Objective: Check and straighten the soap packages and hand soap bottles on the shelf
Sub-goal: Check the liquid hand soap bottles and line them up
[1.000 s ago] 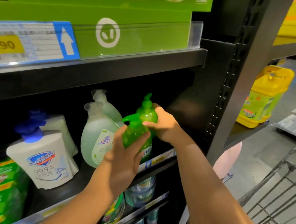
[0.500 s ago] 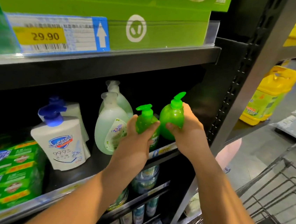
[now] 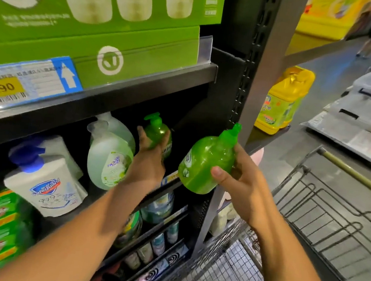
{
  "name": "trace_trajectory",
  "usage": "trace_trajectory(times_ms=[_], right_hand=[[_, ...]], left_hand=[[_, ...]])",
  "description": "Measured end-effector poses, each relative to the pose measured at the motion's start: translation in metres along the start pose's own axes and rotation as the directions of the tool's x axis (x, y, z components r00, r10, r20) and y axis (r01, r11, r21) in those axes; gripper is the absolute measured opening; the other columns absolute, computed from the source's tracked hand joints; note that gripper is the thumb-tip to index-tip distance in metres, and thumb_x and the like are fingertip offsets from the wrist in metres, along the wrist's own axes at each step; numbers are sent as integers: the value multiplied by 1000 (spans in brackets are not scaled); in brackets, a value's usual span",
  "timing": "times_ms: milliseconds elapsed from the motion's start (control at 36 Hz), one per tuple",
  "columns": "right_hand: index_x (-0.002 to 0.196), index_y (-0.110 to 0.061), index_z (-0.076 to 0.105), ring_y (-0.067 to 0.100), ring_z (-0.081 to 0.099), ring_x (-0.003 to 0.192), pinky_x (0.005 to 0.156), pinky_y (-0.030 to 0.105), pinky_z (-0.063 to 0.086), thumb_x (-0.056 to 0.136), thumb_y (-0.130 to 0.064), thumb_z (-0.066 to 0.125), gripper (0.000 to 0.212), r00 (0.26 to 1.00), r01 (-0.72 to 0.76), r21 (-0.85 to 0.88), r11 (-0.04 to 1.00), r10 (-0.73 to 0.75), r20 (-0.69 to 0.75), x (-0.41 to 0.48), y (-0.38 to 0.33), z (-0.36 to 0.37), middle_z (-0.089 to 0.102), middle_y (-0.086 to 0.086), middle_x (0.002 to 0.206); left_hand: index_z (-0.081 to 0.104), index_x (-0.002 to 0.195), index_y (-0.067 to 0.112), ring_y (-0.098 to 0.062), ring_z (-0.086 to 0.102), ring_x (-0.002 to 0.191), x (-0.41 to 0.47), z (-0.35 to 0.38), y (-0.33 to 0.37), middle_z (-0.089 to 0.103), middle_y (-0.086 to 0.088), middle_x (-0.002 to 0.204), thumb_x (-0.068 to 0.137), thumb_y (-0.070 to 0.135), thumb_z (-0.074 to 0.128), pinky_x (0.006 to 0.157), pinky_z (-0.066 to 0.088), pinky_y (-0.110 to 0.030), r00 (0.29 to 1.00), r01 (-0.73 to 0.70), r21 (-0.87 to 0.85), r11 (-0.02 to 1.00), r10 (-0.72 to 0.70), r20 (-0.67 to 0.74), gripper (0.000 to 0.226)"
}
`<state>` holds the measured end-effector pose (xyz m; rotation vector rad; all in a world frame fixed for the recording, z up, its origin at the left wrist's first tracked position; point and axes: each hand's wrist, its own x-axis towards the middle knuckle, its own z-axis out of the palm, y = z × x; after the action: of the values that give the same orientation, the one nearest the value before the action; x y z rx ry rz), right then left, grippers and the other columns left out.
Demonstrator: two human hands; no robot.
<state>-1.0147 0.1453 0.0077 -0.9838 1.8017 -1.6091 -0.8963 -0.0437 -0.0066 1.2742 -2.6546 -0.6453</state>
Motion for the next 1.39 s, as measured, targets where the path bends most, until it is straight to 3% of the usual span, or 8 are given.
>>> trace_trajectory(times_ms=[139,250,389,472,778,972,1111,1389], right_hand=[[152,-18,35,15,61,123,96,26,52,80,-23,73,82,981,-107,163,981,77,177,-23,0,-7,65,-6,133],[145,-21,42,15,64,118,92,27,54,82,-19,71,69,969,-132,156,979,94,230,-41,-4,7,68,-5,128],[119,-24,62,15,74,93,71,25,58,83,-15,75,39,972,-201,173,964,175,154,-56,-21,40,76,0,104],[116,-13,68,24,75,83,64,36,60,85,-19,76,33,967,-233,78,969,223,121,-59,-25,56,75,13,99],[121,-18,71,14,67,91,74,24,51,89,-2,67,36,943,-321,188,928,295,152,-89,-49,81,75,6,110],[122,-9,69,25,71,101,83,31,57,94,-11,62,28,950,-309,299,903,278,143,-92,-58,111,74,15,112],[121,-10,64,31,70,96,90,50,56,85,-24,69,39,955,-294,368,882,284,83,-89,-63,121,73,18,109],[112,-7,67,22,69,79,71,39,61,89,-12,69,23,967,-224,356,907,253,-38,-85,-71,116,68,16,89]], left_hand=[[66,117,31,-6,66,90,-70,-5,-10,72,3,108,100,20,54,83,52,-22,963,-247,-396,884,177,-203,24],[55,122,47,3,62,109,-112,-10,-19,66,20,118,75,51,74,94,50,-27,958,-136,-688,713,272,93,52],[36,128,54,6,56,111,-134,-7,-26,56,21,124,32,77,85,93,50,-23,955,-47,-552,833,199,220,110],[36,114,51,5,58,102,-140,-8,-28,60,20,114,27,80,79,89,50,-27,965,33,-536,844,113,238,101],[60,112,28,-32,70,99,-150,-46,-68,71,-13,111,14,48,99,77,57,-43,941,269,-928,258,137,311,107],[64,114,8,-23,73,73,-158,-65,-74,74,-16,98,47,34,97,50,55,-29,923,325,-943,65,198,331,78],[66,105,6,-18,74,77,-160,-73,-75,77,-9,93,73,19,62,56,57,-26,921,310,-949,57,229,314,35],[59,119,9,-20,73,87,-148,-77,-73,74,-12,107,82,27,56,72,59,-35,947,276,-960,39,163,278,41]])
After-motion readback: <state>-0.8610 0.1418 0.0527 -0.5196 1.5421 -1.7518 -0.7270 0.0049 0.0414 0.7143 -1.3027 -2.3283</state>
